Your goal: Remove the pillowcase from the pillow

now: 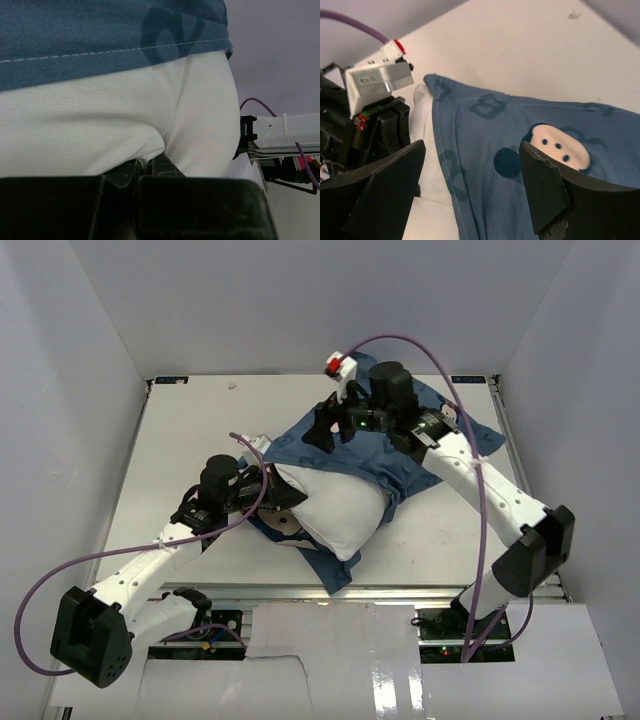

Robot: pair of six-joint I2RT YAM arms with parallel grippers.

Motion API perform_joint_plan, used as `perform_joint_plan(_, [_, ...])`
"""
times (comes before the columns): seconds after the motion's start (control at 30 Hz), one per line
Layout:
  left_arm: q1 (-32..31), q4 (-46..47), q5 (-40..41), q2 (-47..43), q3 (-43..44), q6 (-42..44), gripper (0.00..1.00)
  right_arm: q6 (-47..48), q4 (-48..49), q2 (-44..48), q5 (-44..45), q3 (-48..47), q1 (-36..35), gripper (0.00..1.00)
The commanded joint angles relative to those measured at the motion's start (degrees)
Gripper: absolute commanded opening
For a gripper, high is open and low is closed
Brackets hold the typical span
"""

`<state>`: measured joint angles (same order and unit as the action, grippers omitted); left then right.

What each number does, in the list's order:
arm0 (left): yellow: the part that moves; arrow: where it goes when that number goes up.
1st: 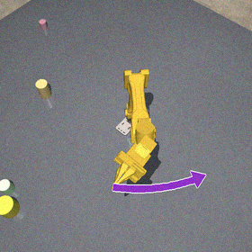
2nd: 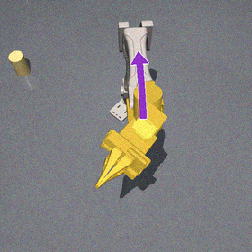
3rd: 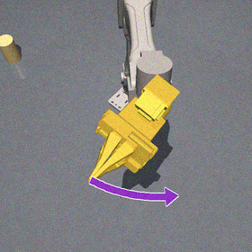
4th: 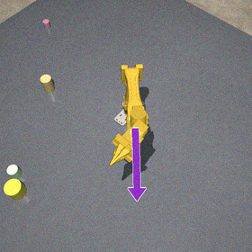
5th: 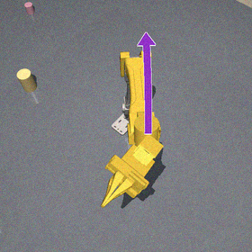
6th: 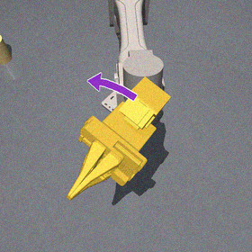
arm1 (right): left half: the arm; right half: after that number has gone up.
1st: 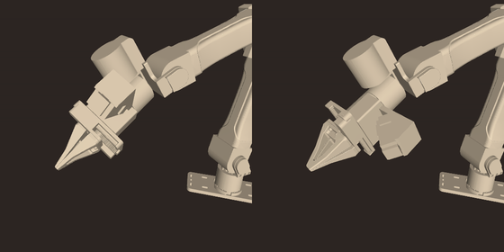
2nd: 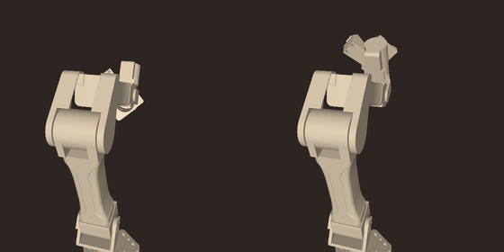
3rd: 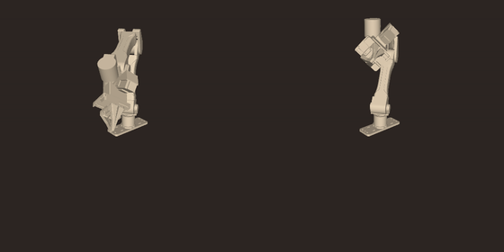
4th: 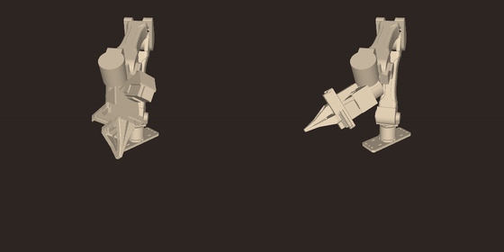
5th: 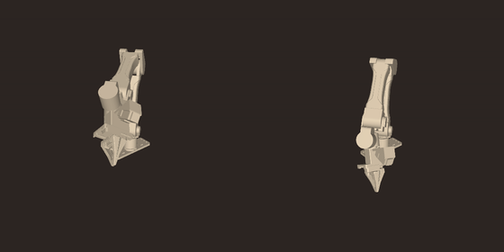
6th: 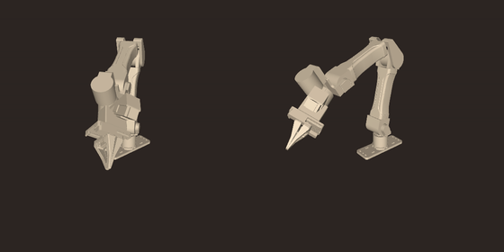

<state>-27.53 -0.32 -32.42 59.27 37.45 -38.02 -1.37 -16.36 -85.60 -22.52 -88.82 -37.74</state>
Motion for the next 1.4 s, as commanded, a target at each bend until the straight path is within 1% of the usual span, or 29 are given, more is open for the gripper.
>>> perform_joint_plan(0.0, [-1.1, 7.2, -2.6, -1.3, 0.2, 1.0, 0.0, 6.4, -7.7, -4.3, -2.6, -5.3, -2.3, 0.82])
perform_joint_plan(0.13, [-1.7, 7.3, -0.5, -2.7, -0.4, 0.9, 0.0, 6.9, -5.2, -8.8, -2.7, -3.8, -2.8, 0.81])
perform_joint_plan(0.2, [-1.8, 7.3, 0.5, -3.6, -1.0, 0.8, 0.0, 8.8, -5.4, -10.9, -3.6, -4.3, -4.4, 0.81])
perform_joint_plan(0.27, [-1.8, 7.0, 1.6, -4.6, -1.0, 1.0, 0.0, 10.9, -6.7, -12.6, -1.5, -5.3, -6.5, 0.81])
perform_joint_plan(0.33, [-1.9, 6.2, 2.4, -5.0, -0.5, 1.3, 0.0, 10.4, -7.0, -15.2, 0.4, -7.1, -7.3, 0.76])
perform_joint_plan(0.37, [-2.0, 6.0, 2.6, -5.2, -0.3, 1.5, 0.0, 9.8, -6.8, -15.9, 1.2, -7.4, -7.3, 0.72])
perform_joint_plan(0.4, [-2.1, 5.8, 2.7, -5.4, -0.1, 1.5, 0.0, 9.1, -5.9, -17.2, 2.9, -7.8, -7.3, 0.66])
perform_joint_plan(0.43, [-2.0, 5.7, 2.7, -5.6, 0.0, 1.5, 0.0, 8.5, -5.3, -17.8, 4.5, -8.5, -7.3, 0.54])
perform_joint_plan(0.47, [-2.1, 5.6, 2.7, -6.0, 0.0, 1.4, 0.0, 8.1, -4.9, -18.5, 6.8, -9.1, -7.3, 0.46])
perform_joint_plan(0.5, [-2.1, 5.4, 2.7, -6.3, 0.1, 1.3, 0.0, 7.1, -4.2, -19.9, 7.7, -9.9, -7.2, 0.34])
perform_joint_plan(0.53, [-2.2, 5.2, 2.7, -6.5, 0.1, 1.3, 0.0, 6.4, -3.7, -20.7, 10.2, -11.6, -7.3, 0.09])
perform_joint_plan(0.63, [-2.3, 4.6, 3.1, -7.3, 0.2, 1.0, 0.0, 3.4, -1.2, -23.2, 14.2, -14.2, -7.2, 0.08])
perform_joint_plan(0.73, [-2.5, 4.2, 3.2, -7.8, 0.3, 0.9, 0.0, -0.2, -1.5, -26.8, 16.5, -19.4, -7.2, 0.08])
perform_joint_plan(0.77, [-2.5, 3.7, 3.3, -8.0, 0.4, 0.8, 0.0, -0.9, -1.4, -27.6, 18.5, -21.5, -7.0, 0.08])
perform_joint_plan(0.87, [-2.8, 3.0, 3.5, -9.2, 0.9, 0.7, 0.0, -4.4, -1.2, -30.4, 24.3, -23.5, -6.0, 0.08])
perform_joint_plan(0.97, [-2.9, 1.1, 4.8, -11.0, 1.9, 0.5, 0.0, -7.3, -1.6, -32.4, 25.5, -24.3, -3.7, 0.08])
perform_joint_plan(1.1, [-2.8, -2.3, 8.3, -14.0, 4.3, 0.3, 0.0, -8.2, -2.4, -34.4, 27.5, -24.2, -0.7, 0.08])
perform_joint_plan(1.23, [-2.9, -6.4, 11.1, -15.4, 7.6, -0.5, 0.0, -8.9, -2.5, -34.2, 29.4, -22.0, 3.2, 0.08])
perform_joint_plan(1.33, [-2.8, -10.7, 17.0, -16.5, 10.8, -0.3, 0.0, -8.4, -2.8, -33.6, 31.3, -20.7, 5.7, 0.08])
perform_joint_plan(1.37, [-2.8, -11.5, 20.5, -17.4, 11.3, -0.3, 0.0, -8.5, -2.9, -33.0, 31.7, -20.3, 6.4, 0.08])
